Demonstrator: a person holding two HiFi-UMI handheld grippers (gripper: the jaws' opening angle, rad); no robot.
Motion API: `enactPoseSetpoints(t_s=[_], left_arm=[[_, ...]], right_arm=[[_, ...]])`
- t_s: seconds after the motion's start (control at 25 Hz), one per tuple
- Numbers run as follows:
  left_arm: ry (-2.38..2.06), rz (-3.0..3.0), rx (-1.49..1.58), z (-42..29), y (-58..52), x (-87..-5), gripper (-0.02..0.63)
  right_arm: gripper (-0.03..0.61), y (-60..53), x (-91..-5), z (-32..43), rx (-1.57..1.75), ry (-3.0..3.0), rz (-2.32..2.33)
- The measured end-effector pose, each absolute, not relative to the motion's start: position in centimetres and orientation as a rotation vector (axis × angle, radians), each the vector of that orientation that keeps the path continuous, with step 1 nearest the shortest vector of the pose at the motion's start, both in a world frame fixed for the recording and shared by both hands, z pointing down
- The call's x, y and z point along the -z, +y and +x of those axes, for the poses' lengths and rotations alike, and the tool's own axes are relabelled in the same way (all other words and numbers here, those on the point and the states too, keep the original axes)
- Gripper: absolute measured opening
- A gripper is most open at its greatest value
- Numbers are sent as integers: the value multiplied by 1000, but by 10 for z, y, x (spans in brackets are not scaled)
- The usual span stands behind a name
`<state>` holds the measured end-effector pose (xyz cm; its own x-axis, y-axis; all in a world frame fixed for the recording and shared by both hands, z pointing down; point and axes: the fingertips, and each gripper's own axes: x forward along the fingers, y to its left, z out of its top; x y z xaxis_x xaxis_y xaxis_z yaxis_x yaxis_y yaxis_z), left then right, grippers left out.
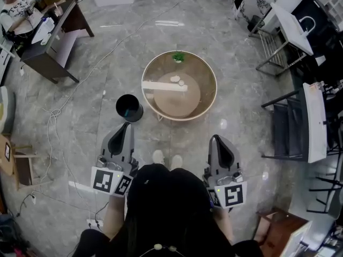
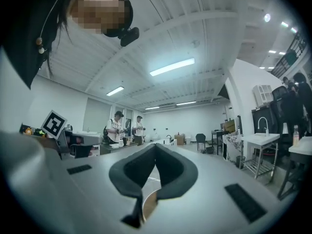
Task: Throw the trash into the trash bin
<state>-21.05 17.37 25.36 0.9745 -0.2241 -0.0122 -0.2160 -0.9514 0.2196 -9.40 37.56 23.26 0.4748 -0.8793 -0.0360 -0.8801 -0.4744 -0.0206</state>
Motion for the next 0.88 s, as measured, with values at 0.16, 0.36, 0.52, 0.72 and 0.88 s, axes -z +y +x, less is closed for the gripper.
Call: enactPoseSetpoints(t_s=[0.16,0.36,0.52,0.72,0.88], left_arm=[[-342,2913,76,-219,161,-253,3],[-360,2874,63,-232,141,-265,3],[-397,2854,50,-233,130,-271,3],[-425,2842,23,-219,111,-278,3],[-469,2838,-16,-199,93,-288,3]], right_arm=[[3,361,-241,-98,-2,1628,-2666],[17,342,-261,-110,58,1695,-2675],[95,328,-274,-103,112,1746,-2688],[110,303,-289,-77,159,1797,-2672],[117,277,-320,-45,243,1870,-2686]])
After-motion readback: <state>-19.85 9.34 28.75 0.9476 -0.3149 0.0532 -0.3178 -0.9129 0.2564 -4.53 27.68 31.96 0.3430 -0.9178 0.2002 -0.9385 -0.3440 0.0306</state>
